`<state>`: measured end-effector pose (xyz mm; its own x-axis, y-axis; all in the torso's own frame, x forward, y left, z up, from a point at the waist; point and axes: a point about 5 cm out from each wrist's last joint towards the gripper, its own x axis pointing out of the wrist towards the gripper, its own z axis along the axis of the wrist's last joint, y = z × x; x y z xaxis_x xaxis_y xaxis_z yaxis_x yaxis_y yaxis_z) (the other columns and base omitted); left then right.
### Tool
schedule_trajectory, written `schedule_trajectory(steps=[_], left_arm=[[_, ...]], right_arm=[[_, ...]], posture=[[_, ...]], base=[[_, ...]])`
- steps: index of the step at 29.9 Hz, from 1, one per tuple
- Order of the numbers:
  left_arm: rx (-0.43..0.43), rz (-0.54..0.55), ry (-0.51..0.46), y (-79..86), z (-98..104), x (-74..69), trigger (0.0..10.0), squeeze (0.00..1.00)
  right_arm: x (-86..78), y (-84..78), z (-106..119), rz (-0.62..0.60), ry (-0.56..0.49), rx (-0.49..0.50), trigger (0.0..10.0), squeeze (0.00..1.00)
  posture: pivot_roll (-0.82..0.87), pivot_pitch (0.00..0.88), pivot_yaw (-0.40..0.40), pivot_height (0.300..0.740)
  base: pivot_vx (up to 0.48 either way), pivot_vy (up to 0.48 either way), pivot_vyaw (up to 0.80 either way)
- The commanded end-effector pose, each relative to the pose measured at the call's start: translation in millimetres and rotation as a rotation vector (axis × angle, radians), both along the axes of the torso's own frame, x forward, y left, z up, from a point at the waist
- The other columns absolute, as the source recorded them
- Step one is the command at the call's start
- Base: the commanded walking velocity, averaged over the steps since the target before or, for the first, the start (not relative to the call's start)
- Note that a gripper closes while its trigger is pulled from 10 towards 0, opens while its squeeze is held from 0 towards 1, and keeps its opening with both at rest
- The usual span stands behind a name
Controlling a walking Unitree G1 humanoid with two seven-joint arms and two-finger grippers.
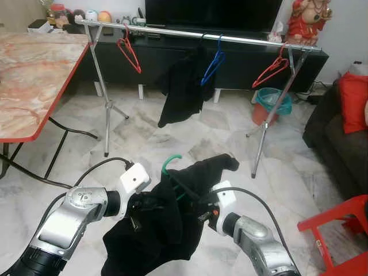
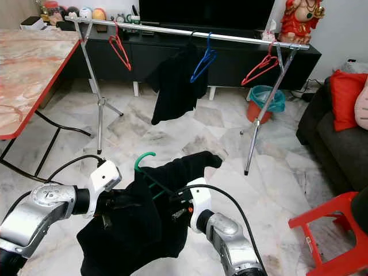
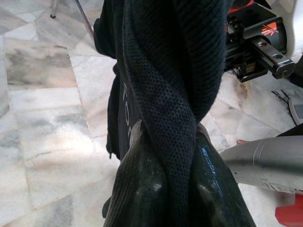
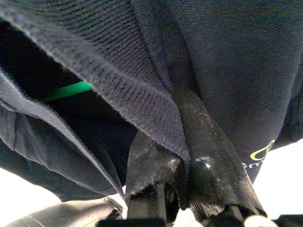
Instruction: Hang hanger
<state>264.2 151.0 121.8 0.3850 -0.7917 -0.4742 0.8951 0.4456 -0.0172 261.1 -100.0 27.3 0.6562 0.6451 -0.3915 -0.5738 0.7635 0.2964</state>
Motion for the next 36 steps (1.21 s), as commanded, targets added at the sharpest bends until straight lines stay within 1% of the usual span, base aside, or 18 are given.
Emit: schedule_trajectory(steps=[1,8,12,14,15,17,19,20,21,25,27,29,30,31,32,33,34,36], left_arm=[[-0.035,-0.026,-0.036,-1.3,12,-0.5,10.0,0.00],[-0.024,-0.024,-0.027,2.4,9,-3.9,10.0,0.00],[0.007,-0.031,-0.014,8.8,7,-7.8,10.0,0.00],[0.016,-0.034,-0.013,10.1,6,-8.0,10.0,0.00],[0.057,-0.063,0.002,17.0,4,-12.8,10.0,0.00],[0.102,-0.098,0.029,24.7,1,-19.3,10.0,0.00],[0.180,-0.140,0.062,36.7,-5,-28.0,10.0,0.00],[0.180,-0.140,0.062,36.7,-5,-28.0,10.0,0.00],[0.205,-0.164,0.089,43.5,-6,-33.2,10.0,0.00],[0.265,-0.215,0.134,58.2,-2,-42.9,10.0,0.00],[0.271,-0.235,0.140,60.6,-2,-45.7,10.0,0.00],[0.291,-0.259,0.157,66.2,-1,-50.5,10.0,0.00],[0.297,-0.269,0.154,70.5,1,-51.8,10.0,0.00],[0.306,-0.272,0.150,72.6,3,-51.7,10.0,0.00],[0.325,-0.273,0.150,76.4,4,-51.6,10.0,0.00],[0.339,-0.273,0.151,78.9,4,-51.6,10.0,0.00],[0.349,-0.278,0.153,81.2,5,-52.1,10.0,0.00],[0.348,-0.293,0.161,84.4,7,-54.4,10.0,0.00]], right_arm=[[0.7,-3.7,3,-0.012,-0.021,-0.018,0.0,0.00],[3.2,-11.6,3,-0.032,-0.035,-0.056,0.0,0.00],[6.3,-15.2,6,-0.019,-0.064,-0.128,0.0,0.00],[7.1,-15.7,7,-0.019,-0.071,-0.142,0.0,0.00],[9.5,-16.2,9,0.025,-0.099,-0.202,10.0,0.00],[10.3,-17.2,9,0.051,-0.102,-0.250,10.0,0.00],[11.8,-18.3,10,0.097,-0.122,-0.317,10.0,0.00],[11.8,-18.3,10,0.097,-0.122,-0.317,10.0,0.00],[12.6,-19.1,11,0.120,-0.131,-0.353,10.0,0.00],[13.8,-20.1,12,0.157,-0.139,-0.386,10.0,0.00],[14.3,-20.3,12,0.186,-0.143,-0.402,10.0,0.00],[14.4,-20.8,12,0.220,-0.138,-0.426,10.0,0.00],[15.2,-19.8,13,0.266,-0.145,-0.444,10.0,0.00],[19.6,-28.6,6,0.282,-0.136,-0.479,10.0,0.00],[25.1,-46.2,-2,0.288,-0.112,-0.536,10.0,0.00],[27.9,-59.5,-7,0.286,-0.092,-0.572,10.0,0.00],[28.7,-68.2,-11,0.283,-0.076,-0.597,10.0,0.00],[27.9,-71.1,-13,0.302,-0.065,-0.625,10.0,0.00]], posture=[[0.00,0.000,-0.110,0.740],[0.00,0.000,-0.109,0.740],[0.00,0.000,-0.110,0.740],[0.00,0.000,-0.111,0.740],[0.00,0.000,-0.111,0.740],[0.00,0.000,-0.112,0.740],[-0.01,0.000,-0.114,0.740],[-0.01,0.000,-0.114,0.740],[0.00,0.000,-0.117,0.740],[0.00,0.000,-0.128,0.740],[0.00,0.000,-0.129,0.740],[0.01,0.000,-0.129,0.740],[0.01,0.000,-0.129,0.740],[0.01,0.000,-0.130,0.740],[0.01,0.000,-0.131,0.740],[0.01,0.000,-0.131,0.740],[0.01,0.000,-0.130,0.740],[0.01,0.000,-0.129,0.740]], base=[[0.000,0.000,0.00],[0.000,0.000,0.00],[0.000,0.000,0.00],[0.000,0.000,0.00],[0.000,0.000,0.00],[0.000,0.000,0.00],[0.000,0.000,0.00],[0.000,0.000,0.00],[0.000,0.000,0.00],[0.000,0.000,0.00],[0.000,0.000,0.00],[0.000,0.000,0.00],[0.000,0.000,0.00],[0.000,0.000,0.00],[0.000,0.000,0.00],[0.000,0.000,0.00],[0.000,0.000,0.00],[0.000,0.000,0.00]])
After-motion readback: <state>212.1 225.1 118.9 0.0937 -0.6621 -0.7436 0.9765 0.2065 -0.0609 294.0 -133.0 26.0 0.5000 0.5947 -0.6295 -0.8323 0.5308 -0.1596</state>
